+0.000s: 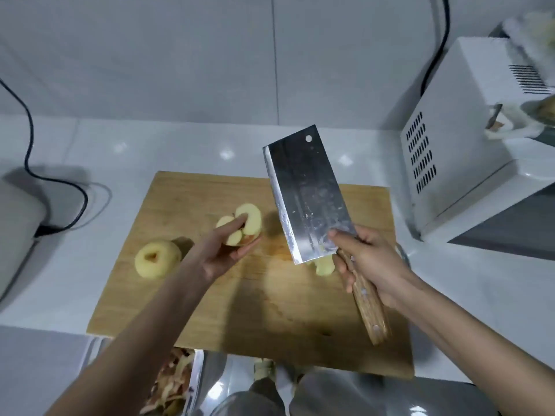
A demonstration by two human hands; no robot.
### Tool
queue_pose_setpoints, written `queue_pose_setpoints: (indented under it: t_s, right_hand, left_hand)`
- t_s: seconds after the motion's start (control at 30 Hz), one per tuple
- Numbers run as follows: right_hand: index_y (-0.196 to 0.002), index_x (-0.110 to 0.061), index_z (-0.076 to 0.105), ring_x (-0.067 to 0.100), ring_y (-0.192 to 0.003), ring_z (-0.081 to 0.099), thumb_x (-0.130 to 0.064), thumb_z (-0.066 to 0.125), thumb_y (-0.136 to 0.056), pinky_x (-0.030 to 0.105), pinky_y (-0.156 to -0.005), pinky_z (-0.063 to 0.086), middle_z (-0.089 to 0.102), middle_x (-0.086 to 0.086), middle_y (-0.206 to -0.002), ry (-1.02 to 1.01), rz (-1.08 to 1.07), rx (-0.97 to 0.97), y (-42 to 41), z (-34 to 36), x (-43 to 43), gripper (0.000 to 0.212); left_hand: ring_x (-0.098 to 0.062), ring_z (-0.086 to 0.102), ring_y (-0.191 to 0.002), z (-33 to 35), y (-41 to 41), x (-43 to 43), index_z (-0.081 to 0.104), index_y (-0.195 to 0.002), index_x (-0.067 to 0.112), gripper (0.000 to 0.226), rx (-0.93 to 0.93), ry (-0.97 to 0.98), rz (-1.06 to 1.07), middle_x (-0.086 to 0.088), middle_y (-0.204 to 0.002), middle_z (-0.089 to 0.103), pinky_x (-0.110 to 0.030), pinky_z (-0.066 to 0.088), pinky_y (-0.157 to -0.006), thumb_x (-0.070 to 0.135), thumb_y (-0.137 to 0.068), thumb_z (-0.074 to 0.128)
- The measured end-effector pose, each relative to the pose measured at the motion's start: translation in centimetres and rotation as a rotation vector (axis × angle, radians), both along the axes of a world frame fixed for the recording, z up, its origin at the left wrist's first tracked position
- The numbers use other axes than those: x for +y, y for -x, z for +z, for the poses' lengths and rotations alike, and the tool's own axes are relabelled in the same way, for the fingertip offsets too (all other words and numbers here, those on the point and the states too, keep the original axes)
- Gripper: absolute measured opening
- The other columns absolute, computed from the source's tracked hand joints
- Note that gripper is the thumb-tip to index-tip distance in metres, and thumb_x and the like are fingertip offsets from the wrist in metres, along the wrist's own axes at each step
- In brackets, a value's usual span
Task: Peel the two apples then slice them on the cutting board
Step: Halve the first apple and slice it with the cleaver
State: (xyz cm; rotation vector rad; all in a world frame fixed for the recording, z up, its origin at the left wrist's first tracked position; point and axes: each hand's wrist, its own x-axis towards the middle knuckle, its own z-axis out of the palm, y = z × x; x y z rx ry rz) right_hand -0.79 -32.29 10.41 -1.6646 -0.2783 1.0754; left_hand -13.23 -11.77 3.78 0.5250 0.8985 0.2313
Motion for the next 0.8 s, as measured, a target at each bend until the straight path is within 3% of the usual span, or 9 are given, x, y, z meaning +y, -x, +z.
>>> queue_pose_setpoints:
  t_s: [0.17, 0.23, 0.37, 0.47, 0.67, 0.8]
  right_hand:
    - [-0.081, -0.012, 0.055, 0.015, -0.032, 0.037, -0.020, 0.050, -0.097, 0.024, -0.035, 0.037, 0.047, 0.004, -0.046, -0.014, 0.155, -0.018, 4.0, -0.2, 3.7, 0.019]
    - [-0.082, -0.013, 0.055, 0.015, -0.032, 0.037, -0.020, 0.049, -0.097, 0.025, -0.036, 0.037, 0.047, 0.004, -0.047, 0.000, 0.191, -0.044, 5.9, -0.4, 4.8, 0.017]
    - [-0.084, -0.011, 0.055, 0.013, -0.031, 0.037, -0.019, 0.049, -0.097, 0.023, -0.035, 0.036, 0.047, 0.002, -0.044, 0.024, 0.208, -0.068, 9.4, -1.0, 6.8, 0.017]
    - [-0.084, -0.011, 0.056, 0.013, -0.031, 0.037, -0.020, 0.049, -0.097, 0.022, -0.034, 0.036, 0.047, 0.002, -0.043, 0.037, 0.193, -0.076, 12.4, -1.3, 8.0, 0.017]
    - [-0.085, -0.013, 0.057, 0.013, -0.030, 0.037, -0.021, 0.050, -0.097, 0.021, -0.033, 0.036, 0.048, 0.000, -0.041, 0.023, 0.170, -0.086, 18.4, -1.5, 9.9, 0.015]
    - [-0.083, -0.015, 0.056, 0.013, -0.030, 0.037, -0.021, 0.051, -0.096, 0.021, -0.033, 0.036, 0.049, 0.002, -0.042, 0.025, 0.164, -0.101, 21.3, -1.4, 10.7, 0.015]
  left_hand:
    - [-0.026, 0.071, -0.075, 0.5, 4.6, -1.0, 0.062, -0.093, 0.002, 0.007, 0.017, -0.033, 0.075, -0.011, -0.085, 0.070, -0.041, 0.060, -0.062, 0.007, -0.089, 0.057]
    - [-0.026, 0.071, -0.067, 0.4, 6.4, -0.9, 0.061, -0.087, 0.003, 0.013, 0.005, -0.051, 0.085, -0.009, -0.073, 0.068, -0.045, 0.059, -0.062, 0.008, -0.094, 0.052]
    - [-0.027, 0.071, -0.077, 0.5, 10.1, 0.1, 0.061, -0.095, 0.004, 0.012, -0.036, -0.106, 0.074, -0.009, -0.081, 0.070, -0.050, 0.054, -0.072, 0.012, -0.086, 0.058]
    - [-0.027, 0.070, -0.091, 0.6, 13.4, 1.4, 0.060, -0.107, 0.005, 0.035, -0.027, -0.150, 0.051, -0.013, -0.099, 0.070, -0.051, 0.053, -0.076, 0.014, -0.073, 0.065]
    - [-0.029, 0.062, -0.110, 0.3, 18.9, 2.9, 0.058, -0.119, 0.001, 0.046, -0.025, -0.243, 0.043, -0.016, -0.114, 0.065, -0.044, 0.055, -0.086, 0.018, -0.077, 0.066]
    - [-0.023, 0.068, -0.096, -0.1, 21.1, 3.9, 0.059, -0.109, 0.006, 0.026, -0.003, -0.263, 0.040, -0.009, -0.101, 0.069, -0.042, 0.058, -0.081, 0.014, -0.085, 0.063]
